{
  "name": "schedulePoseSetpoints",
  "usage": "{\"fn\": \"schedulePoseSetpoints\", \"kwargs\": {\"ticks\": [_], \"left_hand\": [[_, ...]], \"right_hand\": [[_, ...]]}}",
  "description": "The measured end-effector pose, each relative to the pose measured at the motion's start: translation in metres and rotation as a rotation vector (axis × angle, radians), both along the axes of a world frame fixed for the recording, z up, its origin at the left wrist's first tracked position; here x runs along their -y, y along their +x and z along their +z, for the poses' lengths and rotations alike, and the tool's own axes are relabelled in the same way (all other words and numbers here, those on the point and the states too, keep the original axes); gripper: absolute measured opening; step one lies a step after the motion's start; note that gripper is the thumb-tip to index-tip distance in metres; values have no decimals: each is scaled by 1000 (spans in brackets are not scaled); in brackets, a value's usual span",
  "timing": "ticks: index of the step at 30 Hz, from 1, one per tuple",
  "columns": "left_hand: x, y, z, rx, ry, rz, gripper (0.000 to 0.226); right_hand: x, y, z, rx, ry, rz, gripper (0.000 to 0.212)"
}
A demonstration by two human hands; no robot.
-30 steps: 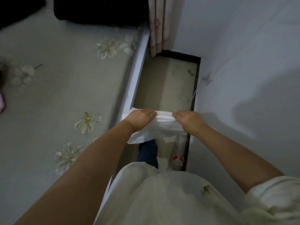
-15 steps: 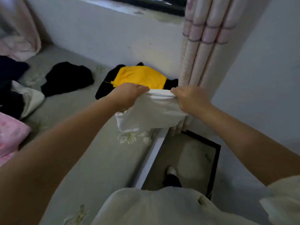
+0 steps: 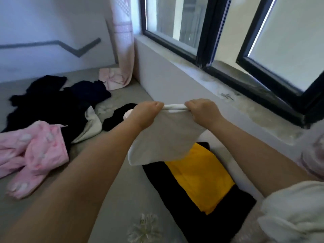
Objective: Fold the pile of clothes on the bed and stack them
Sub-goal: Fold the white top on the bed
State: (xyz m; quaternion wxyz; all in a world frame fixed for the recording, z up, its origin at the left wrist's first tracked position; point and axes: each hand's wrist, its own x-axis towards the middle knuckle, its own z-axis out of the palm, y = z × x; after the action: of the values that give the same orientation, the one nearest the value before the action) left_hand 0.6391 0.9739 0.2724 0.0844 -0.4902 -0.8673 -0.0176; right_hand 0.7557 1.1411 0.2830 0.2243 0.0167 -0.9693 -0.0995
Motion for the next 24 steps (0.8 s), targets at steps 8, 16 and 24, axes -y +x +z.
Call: {"fn": "schedulePoseSetpoints", "kwargs": {"ticks": [8, 16, 24], "left_hand": [[-89, 9, -70, 118, -28, 5, 32], [-124, 147, -239, 596, -350, -165, 36], [-110, 190, -277, 340, -370, 201, 59]], "right_hand": [[-95, -24, -59, 37, 47, 148, 31], [-135, 101, -233, 688, 78, 198, 39], [-143, 127, -267, 670, -41, -26, 49]]}}
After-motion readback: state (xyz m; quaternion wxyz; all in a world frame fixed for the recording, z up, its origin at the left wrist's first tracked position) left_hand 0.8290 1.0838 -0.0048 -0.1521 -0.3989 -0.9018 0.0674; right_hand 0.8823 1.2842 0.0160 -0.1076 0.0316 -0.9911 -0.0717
